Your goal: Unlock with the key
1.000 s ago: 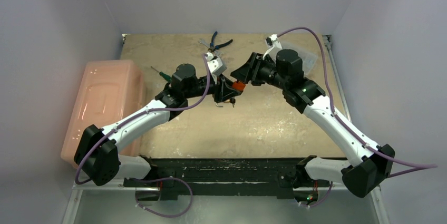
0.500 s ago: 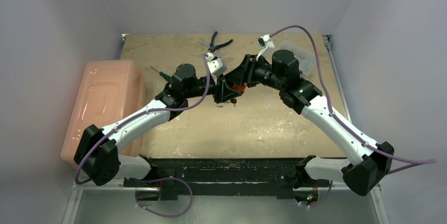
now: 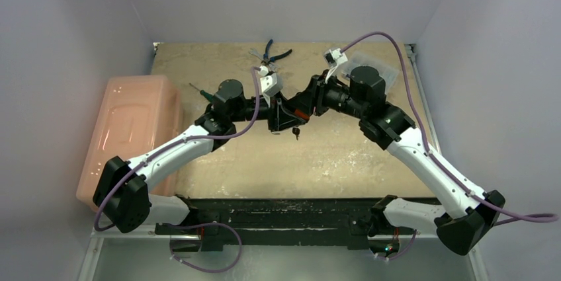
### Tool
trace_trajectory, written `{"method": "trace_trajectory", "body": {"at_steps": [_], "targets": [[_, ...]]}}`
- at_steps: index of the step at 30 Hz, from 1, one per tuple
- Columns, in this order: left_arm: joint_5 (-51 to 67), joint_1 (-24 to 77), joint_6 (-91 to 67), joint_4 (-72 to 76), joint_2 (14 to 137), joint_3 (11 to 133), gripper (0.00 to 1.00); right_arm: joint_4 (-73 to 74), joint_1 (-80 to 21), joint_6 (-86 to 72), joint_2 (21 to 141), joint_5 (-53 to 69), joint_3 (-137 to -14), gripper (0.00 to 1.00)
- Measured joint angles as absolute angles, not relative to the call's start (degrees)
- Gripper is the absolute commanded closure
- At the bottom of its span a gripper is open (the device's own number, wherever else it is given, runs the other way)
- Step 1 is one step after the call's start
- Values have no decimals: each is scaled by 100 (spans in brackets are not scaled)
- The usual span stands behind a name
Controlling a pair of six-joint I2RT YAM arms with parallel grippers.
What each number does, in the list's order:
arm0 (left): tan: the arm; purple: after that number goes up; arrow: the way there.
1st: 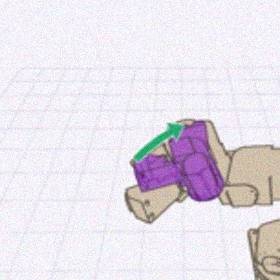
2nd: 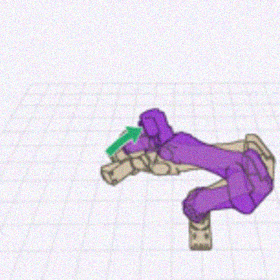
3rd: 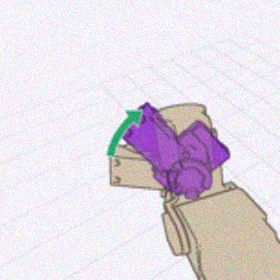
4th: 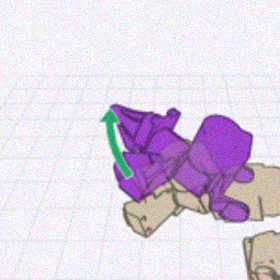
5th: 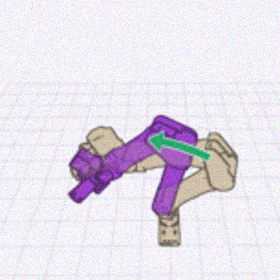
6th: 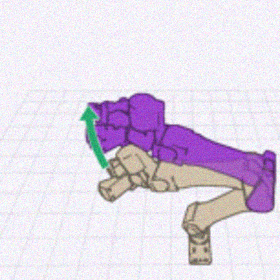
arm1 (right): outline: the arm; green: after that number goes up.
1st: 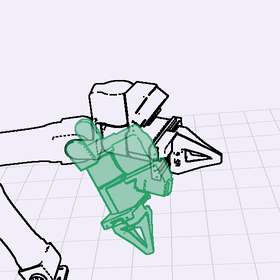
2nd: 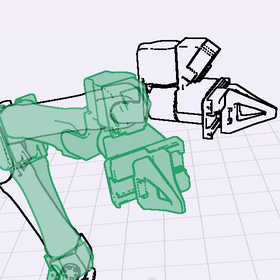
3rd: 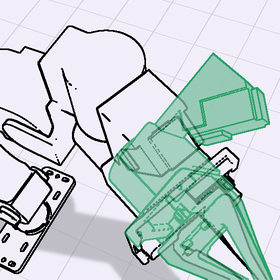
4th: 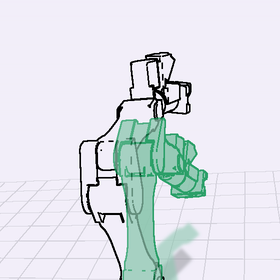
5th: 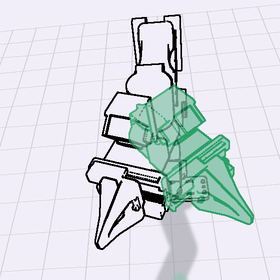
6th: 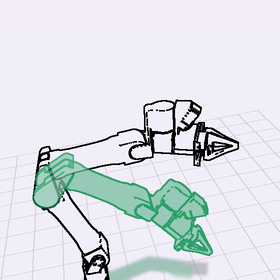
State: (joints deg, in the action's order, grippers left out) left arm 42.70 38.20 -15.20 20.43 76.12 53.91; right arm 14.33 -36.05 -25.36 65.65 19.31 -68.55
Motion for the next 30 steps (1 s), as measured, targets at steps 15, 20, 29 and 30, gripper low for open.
{"method": "trace_trajectory", "body": {"at_steps": [15, 20, 29, 30], "targets": [[5227, 3752, -2126, 2639, 7815, 5391, 100, 1590, -3612, -1841, 6453, 2226, -6696, 60], [5301, 3747, -2206, 2703, 7846, 5391, 100, 1553, -3638, -1728, 6429, 2228, -6615, 80], [5365, 3726, -2255, 2777, 7891, 5393, 80, 1417, -3636, -1684, 6322, 2189, -6514, 100], [5367, 3723, -2252, 2779, 7894, 5393, 71, 1409, -3636, -1684, 6311, 2178, -6508, 100]]}}
